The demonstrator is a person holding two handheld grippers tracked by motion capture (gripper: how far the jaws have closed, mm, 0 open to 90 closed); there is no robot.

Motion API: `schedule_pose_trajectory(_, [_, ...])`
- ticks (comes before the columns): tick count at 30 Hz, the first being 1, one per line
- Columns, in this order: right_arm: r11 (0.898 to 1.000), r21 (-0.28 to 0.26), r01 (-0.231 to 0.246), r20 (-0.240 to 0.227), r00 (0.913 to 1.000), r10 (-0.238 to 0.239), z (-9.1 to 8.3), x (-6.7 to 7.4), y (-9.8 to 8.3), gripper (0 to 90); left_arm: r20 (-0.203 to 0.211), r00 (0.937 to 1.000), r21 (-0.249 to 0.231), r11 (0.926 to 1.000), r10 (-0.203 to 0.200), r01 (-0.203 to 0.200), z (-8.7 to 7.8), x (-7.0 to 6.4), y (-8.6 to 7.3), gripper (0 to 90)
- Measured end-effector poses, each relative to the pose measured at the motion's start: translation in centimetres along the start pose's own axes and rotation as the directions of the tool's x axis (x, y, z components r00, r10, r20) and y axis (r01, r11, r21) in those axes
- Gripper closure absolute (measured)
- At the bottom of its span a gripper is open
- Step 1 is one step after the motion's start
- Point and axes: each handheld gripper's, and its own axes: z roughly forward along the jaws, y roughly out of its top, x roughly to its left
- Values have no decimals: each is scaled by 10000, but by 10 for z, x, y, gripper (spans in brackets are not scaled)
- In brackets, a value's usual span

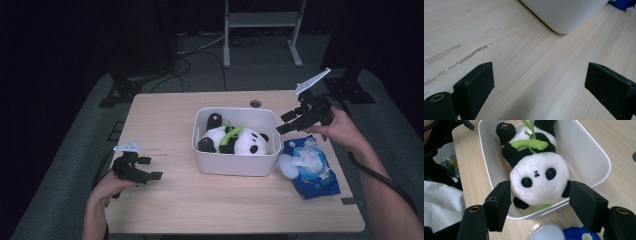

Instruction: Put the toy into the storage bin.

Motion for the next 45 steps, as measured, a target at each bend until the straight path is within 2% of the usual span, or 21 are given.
schedule_pose_trajectory(24, [9964,-423,-738,303,9967,752,-13,-3,-46,288,24,9999,208,9997,153,-154,5,-7,3,76])
schedule_pose_trajectory(45, [9888,-537,-1394,235,9898,1408,1,-4,-89,284,59,9997,325,9992,223,-225,9,-9,3,76])
